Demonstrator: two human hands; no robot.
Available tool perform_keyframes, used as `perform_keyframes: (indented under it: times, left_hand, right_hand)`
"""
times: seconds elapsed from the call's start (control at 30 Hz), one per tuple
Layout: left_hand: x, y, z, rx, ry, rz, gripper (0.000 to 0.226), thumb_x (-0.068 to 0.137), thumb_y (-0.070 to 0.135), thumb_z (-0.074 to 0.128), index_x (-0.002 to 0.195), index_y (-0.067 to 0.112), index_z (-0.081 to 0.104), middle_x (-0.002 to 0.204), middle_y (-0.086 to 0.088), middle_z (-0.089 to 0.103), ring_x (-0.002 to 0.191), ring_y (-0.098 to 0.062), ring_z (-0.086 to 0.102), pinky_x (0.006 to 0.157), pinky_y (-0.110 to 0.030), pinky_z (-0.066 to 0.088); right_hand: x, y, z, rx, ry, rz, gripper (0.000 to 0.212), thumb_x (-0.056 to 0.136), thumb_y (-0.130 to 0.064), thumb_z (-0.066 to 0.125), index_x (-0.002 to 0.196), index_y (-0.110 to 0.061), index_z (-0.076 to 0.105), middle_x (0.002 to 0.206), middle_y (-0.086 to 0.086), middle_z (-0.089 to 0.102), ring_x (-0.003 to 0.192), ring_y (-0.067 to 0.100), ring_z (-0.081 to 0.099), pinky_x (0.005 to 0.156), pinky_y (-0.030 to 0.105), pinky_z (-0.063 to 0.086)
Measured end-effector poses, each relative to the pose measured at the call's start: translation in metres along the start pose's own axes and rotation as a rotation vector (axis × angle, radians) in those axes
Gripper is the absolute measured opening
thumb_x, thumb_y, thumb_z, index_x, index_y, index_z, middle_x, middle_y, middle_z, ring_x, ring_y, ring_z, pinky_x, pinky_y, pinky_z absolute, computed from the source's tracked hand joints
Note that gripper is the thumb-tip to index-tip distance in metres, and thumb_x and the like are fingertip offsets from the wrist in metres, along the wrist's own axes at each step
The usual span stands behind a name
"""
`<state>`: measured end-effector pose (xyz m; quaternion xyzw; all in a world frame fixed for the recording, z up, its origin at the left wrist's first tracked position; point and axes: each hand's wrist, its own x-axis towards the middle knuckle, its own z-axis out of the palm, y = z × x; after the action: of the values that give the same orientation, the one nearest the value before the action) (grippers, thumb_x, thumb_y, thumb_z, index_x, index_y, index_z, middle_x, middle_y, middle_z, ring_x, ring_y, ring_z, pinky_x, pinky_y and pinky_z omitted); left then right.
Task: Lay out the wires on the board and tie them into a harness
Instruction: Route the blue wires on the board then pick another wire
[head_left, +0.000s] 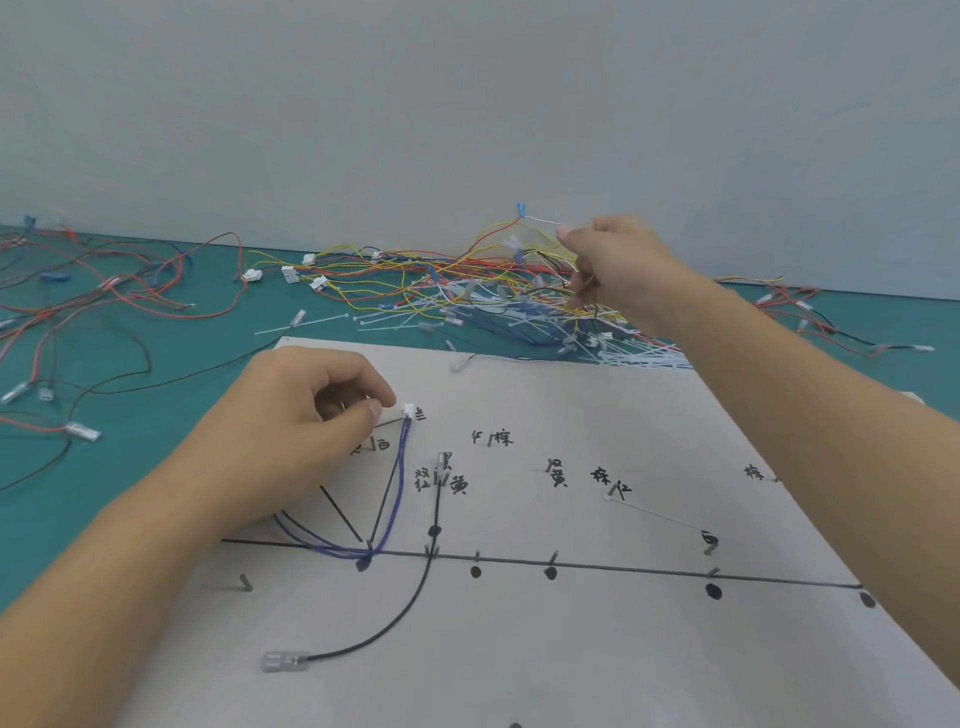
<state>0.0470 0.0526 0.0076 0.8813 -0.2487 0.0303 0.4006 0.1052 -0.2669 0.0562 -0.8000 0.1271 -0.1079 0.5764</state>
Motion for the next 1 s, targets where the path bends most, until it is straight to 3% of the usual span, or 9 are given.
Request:
perform_keyframes:
  times: [0.2,0.33,0.43,0.53,0.67,0.77,0.87,0.93,1.0]
  left_hand:
    - [0.0,0.0,0.001,-0.007,-0.007,0.003,0.023,0.09,0.012,0.07,0.082,0.033,0.076,0.071,0.014,0.066,0.058,-0.004,0.053,0.055,-0.014,0.042]
    - [0.0,0.0,0.001,-0.007,-0.009,0.008,0.023,0.09,0.013,0.07,0.082,0.033,0.076,0.071,0.012,0.067,0.058,-0.005,0.053,0.055,-0.012,0.041]
    - [0.0,-0.001,0.001,-0.004,-0.016,0.008,0.023,0.091,0.013,0.07,0.082,0.035,0.075,0.072,0.012,0.067,0.059,-0.007,0.054,0.055,-0.012,0.041]
    - [0.0,-0.001,0.0,-0.011,-0.012,0.01,0.025,0.091,0.013,0.07,0.082,0.036,0.075,0.071,0.013,0.067,0.058,-0.005,0.054,0.055,-0.011,0.042]
    - [0.0,-0.001,0.0,-0.01,-0.008,0.016,0.025,0.09,0.014,0.069,0.081,0.036,0.075,0.069,0.015,0.066,0.057,-0.004,0.054,0.055,-0.009,0.041]
    - [0.0,-0.001,0.0,-0.007,-0.011,0.014,0.025,0.09,0.015,0.07,0.082,0.038,0.075,0.069,0.016,0.066,0.058,-0.004,0.055,0.055,-0.009,0.041]
    - [0.0,-0.001,0.0,-0.012,-0.014,0.01,0.025,0.09,0.015,0.07,0.083,0.038,0.075,0.069,0.016,0.067,0.058,-0.004,0.055,0.056,-0.01,0.042]
    - [0.0,-0.001,0.0,-0.005,-0.016,0.005,0.024,0.09,0.015,0.07,0.083,0.038,0.075,0.07,0.016,0.066,0.059,-0.004,0.054,0.055,-0.01,0.041]
    - [0.0,0.0,0.001,0.003,-0.015,0.003,0.023,0.09,0.014,0.07,0.082,0.036,0.075,0.069,0.018,0.066,0.06,-0.004,0.054,0.055,-0.01,0.041]
  right_hand:
    - [0.0,-0.01,-0.005,0.053,-0.018,-0.045,0.023,0.101,-0.019,0.056,0.079,-0.016,0.053,0.057,0.0,0.059,0.063,0.023,0.066,0.068,0.035,0.05]
    - [0.001,-0.025,-0.012,0.319,-0.107,0.007,0.014,0.103,-0.021,0.051,0.09,-0.017,0.054,0.095,0.01,0.076,0.1,0.028,0.073,0.082,0.044,0.059]
    - [0.002,-0.035,-0.016,0.402,-0.172,-0.005,0.028,0.103,-0.022,0.048,0.075,-0.021,0.049,0.119,0.009,0.075,0.116,0.027,0.069,0.088,0.045,0.058]
    - [0.002,-0.041,-0.018,0.482,-0.246,-0.019,0.033,0.104,-0.021,0.045,0.071,-0.018,0.05,0.118,0.011,0.075,0.1,0.031,0.073,0.093,0.043,0.056]
    - [-0.001,-0.042,-0.013,0.495,-0.196,-0.012,0.025,0.106,-0.019,0.047,0.081,-0.014,0.049,0.088,0.012,0.072,0.07,0.03,0.072,0.091,0.047,0.057]
    - [-0.003,-0.033,-0.008,0.574,-0.132,0.023,0.018,0.107,-0.02,0.048,0.09,-0.015,0.045,0.073,0.009,0.059,0.048,0.022,0.059,0.085,0.049,0.059]
    - [0.0,-0.022,-0.008,0.664,-0.05,0.091,0.02,0.107,-0.025,0.048,0.089,-0.017,0.045,0.066,0.004,0.045,0.041,0.013,0.036,0.066,0.037,0.061]
    - [0.003,-0.011,-0.01,0.517,0.063,0.087,0.019,0.107,-0.026,0.048,0.09,-0.017,0.044,0.066,0.005,0.046,0.039,0.013,0.035,0.06,0.034,0.058]
    - [0.005,0.002,-0.013,0.123,0.172,0.024,0.021,0.105,-0.031,0.049,0.089,-0.018,0.046,0.072,0.009,0.058,0.048,0.021,0.054,0.063,0.037,0.056]
